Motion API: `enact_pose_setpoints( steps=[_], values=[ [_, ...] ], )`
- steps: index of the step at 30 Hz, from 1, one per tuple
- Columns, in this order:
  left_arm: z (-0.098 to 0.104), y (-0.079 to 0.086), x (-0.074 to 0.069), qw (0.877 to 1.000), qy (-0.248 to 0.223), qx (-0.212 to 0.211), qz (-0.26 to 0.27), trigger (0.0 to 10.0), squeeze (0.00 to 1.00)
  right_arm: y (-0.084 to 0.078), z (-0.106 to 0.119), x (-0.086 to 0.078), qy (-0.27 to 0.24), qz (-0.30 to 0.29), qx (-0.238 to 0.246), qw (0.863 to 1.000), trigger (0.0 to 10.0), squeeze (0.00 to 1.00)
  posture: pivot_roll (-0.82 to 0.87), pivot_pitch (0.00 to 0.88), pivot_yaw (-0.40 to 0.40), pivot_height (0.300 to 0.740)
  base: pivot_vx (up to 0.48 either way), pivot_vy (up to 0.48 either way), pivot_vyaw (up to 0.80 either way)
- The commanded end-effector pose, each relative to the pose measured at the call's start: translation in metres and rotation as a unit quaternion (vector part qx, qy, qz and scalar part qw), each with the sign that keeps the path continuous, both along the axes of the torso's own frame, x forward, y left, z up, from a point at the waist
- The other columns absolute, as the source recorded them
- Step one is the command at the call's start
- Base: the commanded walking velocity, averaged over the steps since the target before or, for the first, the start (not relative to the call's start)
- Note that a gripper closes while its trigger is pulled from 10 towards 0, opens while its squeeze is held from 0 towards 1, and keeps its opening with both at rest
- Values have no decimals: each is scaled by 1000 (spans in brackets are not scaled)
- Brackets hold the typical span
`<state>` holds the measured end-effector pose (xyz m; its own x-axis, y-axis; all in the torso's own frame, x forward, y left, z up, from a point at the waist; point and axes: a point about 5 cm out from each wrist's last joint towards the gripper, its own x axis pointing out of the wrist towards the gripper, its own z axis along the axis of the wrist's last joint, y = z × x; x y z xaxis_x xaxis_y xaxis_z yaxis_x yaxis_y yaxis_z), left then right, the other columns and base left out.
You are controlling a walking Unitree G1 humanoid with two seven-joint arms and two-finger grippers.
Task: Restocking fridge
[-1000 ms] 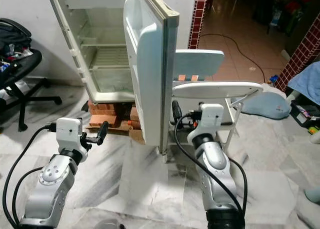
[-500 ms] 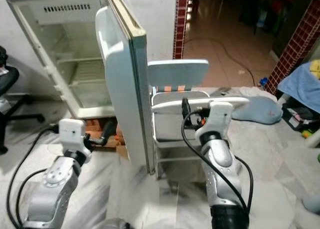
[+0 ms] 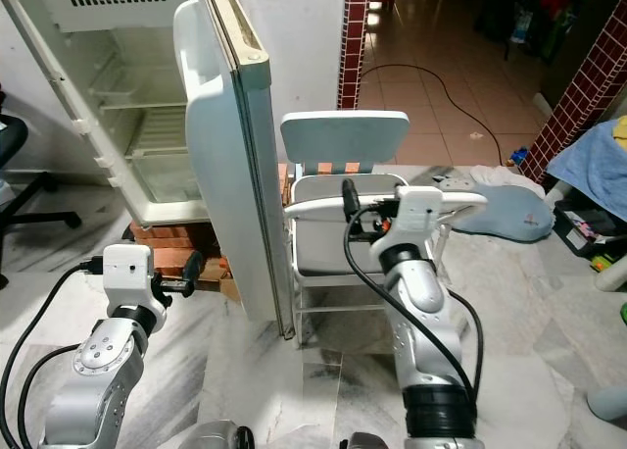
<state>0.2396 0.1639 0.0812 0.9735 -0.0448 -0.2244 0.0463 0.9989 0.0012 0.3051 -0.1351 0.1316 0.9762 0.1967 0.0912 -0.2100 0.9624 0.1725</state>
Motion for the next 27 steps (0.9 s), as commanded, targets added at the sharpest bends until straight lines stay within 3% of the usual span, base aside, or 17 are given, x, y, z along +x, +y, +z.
enact_pose_setpoints(
  steps=[1, 2, 4, 6, 11, 15, 17, 18, 20, 21, 22, 23, 24, 26, 27],
  values=[
    [3, 2, -1, 1000, -1, 5, 0, 10000, 0, 5, 6, 5, -11, 12, 0, 1000, 10000, 1000, 97, 72, 22, 740, 0, 0, 0],
    [1, 2, -2, 1000, 12, 6, -7, 10000, 0, 18, 16, 18, -22, 24, 14, 999, 10000, 184, 105, 69, 21, 740, 0, 0, 0],
    [-1, 2, -2, 1000, 18, 6, -9, 10000, 0, 24, 21, 22, -26, 29, 22, 999, 10000, 184, 105, 69, 21, 740, 0, 0, 0],
    [-2, -1, -4, 999, 29, 1, -17, 10000, 0, 41, 32, 33, -32, 49, 48, 997, 10000, 0, 120, 64, 17, 740, 0, 0, 0],
    [-4, -4, -8, 999, 44, 2, -30, 10000, 0, 74, 49, 46, -35, 89, 88, 992, 10000, 0, 152, 56, 1, 740, 0, 0, 0],
    [-5, -4, -9, 998, 47, 4, -28, 10000, 0, 88, 53, 48, -27, 106, 109, 988, 10000, 0, 159, 53, -5, 740, 0, 0, 0],
    [-6, -4, -9, 998, 50, 6, -26, 10000, 0, 107, 56, 48, -9, 134, 145, 980, 10000, 0, 166, 50, -12, 740, 0, 0, 0],
    [-5, -4, -10, 998, 50, 6, -27, 10000, 0, 130, 61, 40, 9, 213, 199, 956, 10000, 0, 172, 48, -18, 740, 0, 0, 0],
    [-5, -4, -10, 998, 50, 6, -28, 10000, 0, 138, 64, 36, 13, 245, 220, 944, 10000, 0, 172, 48, -18, 740, 0, 0, 0],
    [-5, -5, -10, 998, 51, 7, -29, 10000, 0, 151, 71, 23, 5, 318, 235, 918, 10000, 0, 179, 44, -22, 740, 0, 0, 0],
    [-5, -5, -10, 998, 51, 7, -29, 10000, 0, 151, 71, 23, 5, 318, 235, 918, 10000, 0, 179, 44, -22, 740, 0, 0, 0],
    [-5, -5, -10, 998, 51, 9, -33, 10000, 0, 168, 83, -1, -7, 433, 262, 863, 10000, 0, 179, 44, -23, 740, 0, 0, 0],
    [-5, -6, -10, 998, 51, 11, -35, 10000, 0, 171, 86, -12, -12, 478, 267, 837, 10000, 0, 179, 42, -22, 740, 0, 0, 0],
    [-5, -6, -10, 998, 51, 13, -37, 10000, 0, 173, 87, -20, -14, 507, 267, 820, 10000, 0, 179, 42, -22, 740, 0, 0, 0],
    [-5, -5, -9, 998, 50, 15, -39, 10000, 0, 172, 81, -22, -11, 513, 252, 820, 10000, 0, 176, 42, -20, 740, 0, 0, 0]
  ],
)
